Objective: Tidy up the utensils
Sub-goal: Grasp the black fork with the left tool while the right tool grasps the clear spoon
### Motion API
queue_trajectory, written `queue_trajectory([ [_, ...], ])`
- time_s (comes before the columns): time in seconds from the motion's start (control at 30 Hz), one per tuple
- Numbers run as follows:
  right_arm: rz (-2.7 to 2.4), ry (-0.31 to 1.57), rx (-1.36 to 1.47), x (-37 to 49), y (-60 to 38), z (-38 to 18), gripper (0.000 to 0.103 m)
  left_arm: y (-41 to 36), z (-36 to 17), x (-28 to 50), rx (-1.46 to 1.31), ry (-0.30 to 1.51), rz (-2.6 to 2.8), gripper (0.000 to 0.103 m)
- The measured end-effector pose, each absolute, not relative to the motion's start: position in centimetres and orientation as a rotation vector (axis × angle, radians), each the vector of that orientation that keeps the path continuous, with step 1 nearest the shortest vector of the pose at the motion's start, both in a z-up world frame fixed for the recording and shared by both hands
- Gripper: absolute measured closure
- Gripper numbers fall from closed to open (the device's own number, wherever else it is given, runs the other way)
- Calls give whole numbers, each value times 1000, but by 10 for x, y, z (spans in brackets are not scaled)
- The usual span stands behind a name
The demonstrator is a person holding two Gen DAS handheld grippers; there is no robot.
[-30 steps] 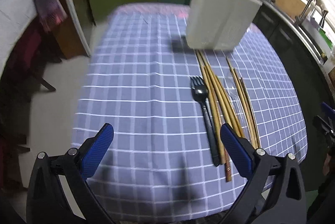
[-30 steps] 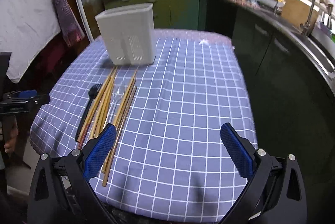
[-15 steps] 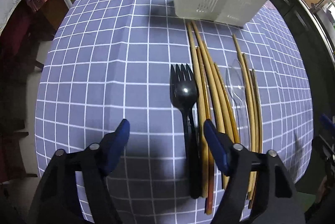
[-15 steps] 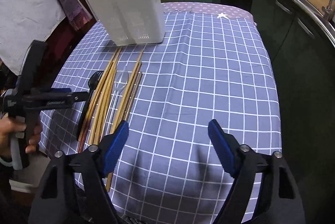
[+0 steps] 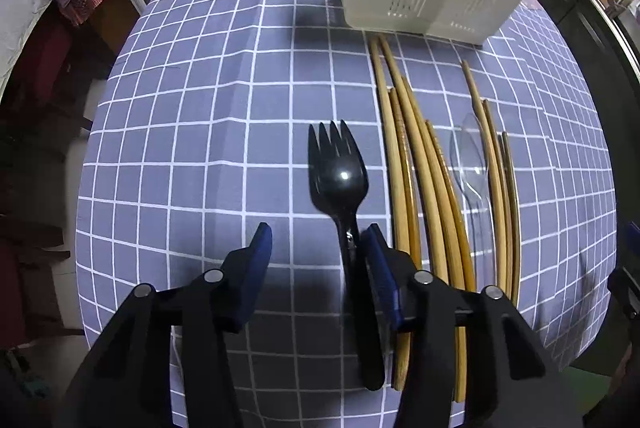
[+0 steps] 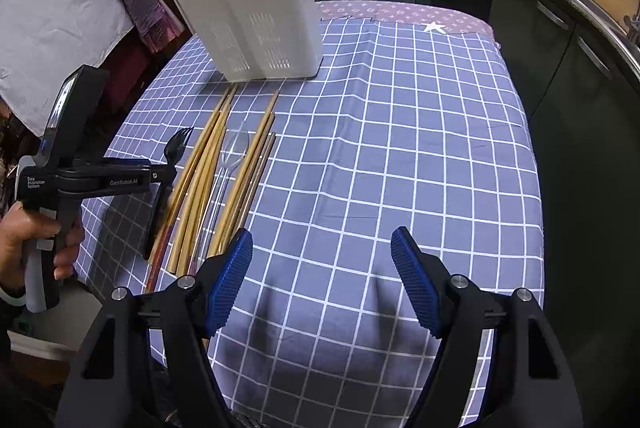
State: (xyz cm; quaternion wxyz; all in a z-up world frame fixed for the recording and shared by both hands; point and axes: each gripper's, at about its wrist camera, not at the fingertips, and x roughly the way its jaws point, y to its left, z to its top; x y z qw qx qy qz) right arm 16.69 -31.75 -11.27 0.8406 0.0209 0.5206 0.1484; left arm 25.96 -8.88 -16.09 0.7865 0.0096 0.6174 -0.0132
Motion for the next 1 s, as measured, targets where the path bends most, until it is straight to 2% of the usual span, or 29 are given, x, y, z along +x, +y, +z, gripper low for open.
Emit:
queue_trajectory([
  [0.03, 315, 1103, 39, 168, -316, -113, 31, -90, -160, 260, 19, 1328, -38, 62],
  [0.1, 315, 1110, 22, 170, -312, -112, 31, -88, -159, 256, 1, 1326, -53, 85],
  [0.17, 316, 1119, -2, 173, -307, -110, 31, -85, -158, 258, -25, 1340, -70, 94],
  [0.33, 344, 1159, -22, 183, -289, -107, 35, -72, -154, 261, -50, 1344, -105, 94],
  [0.5, 430, 1265, 6, 205, -256, -111, 35, -51, -130, 258, -26, 1258, -91, 94],
  [0.57, 431, 1287, 6, 214, -243, -114, 42, -44, -124, 257, -20, 1237, -85, 94],
  [0.6, 427, 1297, 2, 217, -237, -116, 53, -41, -120, 255, -18, 1226, -82, 94],
  [0.7, 430, 1335, -20, 228, -216, -124, 73, -33, -114, 249, -9, 1188, -75, 94],
  [0.77, 428, 1363, -31, 234, -205, -130, 74, -27, -110, 244, -16, 1169, -78, 94],
  [0.83, 406, 1378, -58, 239, -196, -137, 80, -25, -108, 239, -13, 1155, -82, 94],
  [1.0, 349, 1400, -75, 250, -190, -148, 84, -20, -104, 233, -10, 1129, -91, 94],
])
